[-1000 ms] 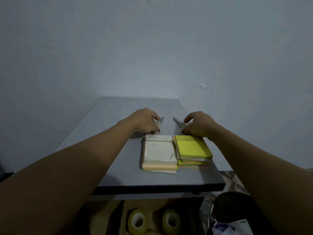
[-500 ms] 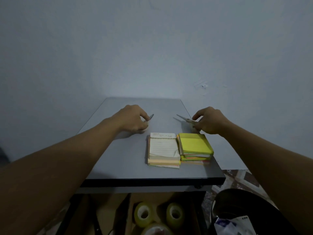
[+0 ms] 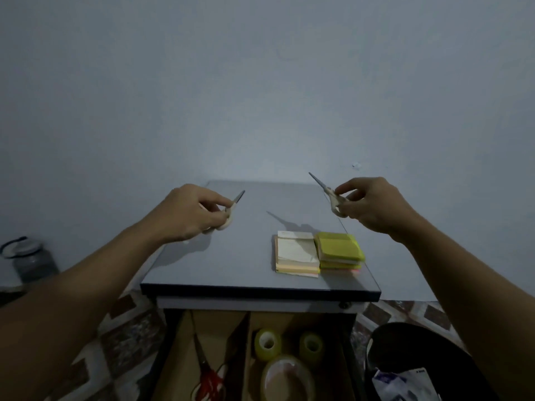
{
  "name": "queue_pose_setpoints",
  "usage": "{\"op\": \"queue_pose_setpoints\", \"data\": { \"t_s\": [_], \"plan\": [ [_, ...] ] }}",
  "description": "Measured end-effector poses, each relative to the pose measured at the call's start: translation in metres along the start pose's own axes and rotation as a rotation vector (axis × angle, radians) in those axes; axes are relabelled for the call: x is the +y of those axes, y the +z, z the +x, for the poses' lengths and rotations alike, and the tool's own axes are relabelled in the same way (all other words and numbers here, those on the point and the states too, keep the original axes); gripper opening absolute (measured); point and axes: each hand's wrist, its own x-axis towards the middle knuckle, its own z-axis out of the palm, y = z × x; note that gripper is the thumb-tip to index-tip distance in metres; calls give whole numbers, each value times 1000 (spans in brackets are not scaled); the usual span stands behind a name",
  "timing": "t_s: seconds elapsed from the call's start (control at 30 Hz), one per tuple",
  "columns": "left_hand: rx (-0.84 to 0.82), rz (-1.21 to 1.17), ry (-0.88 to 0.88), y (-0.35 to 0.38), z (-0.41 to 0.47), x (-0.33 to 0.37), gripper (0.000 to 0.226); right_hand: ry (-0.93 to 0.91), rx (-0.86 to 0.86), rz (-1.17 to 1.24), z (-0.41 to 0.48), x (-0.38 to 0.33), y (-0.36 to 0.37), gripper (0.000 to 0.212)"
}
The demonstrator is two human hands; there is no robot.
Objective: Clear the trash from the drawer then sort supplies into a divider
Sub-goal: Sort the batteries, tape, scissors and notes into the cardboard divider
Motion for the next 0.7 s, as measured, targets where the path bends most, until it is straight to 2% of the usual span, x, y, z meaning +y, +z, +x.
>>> {"op": "queue_pose_setpoints", "data": {
  "t_s": [0.17,0.37,0.5,0.7],
  "plan": [
    [25,-4,3,-10,-59,-9,26,-39,-60,68,-56,-26,15,22],
    [14,-127,-24,10,-127,-31,23,-26,-89,156,-114,-35,44,25],
    [-69,-175,-57,41,-168,-52,30,-29,-78,239,-143,-28,60,23],
    [-176,-25,-107,82,-191,-82,28,-13,-140,290,-167,-17,79,21]
  ]
}}
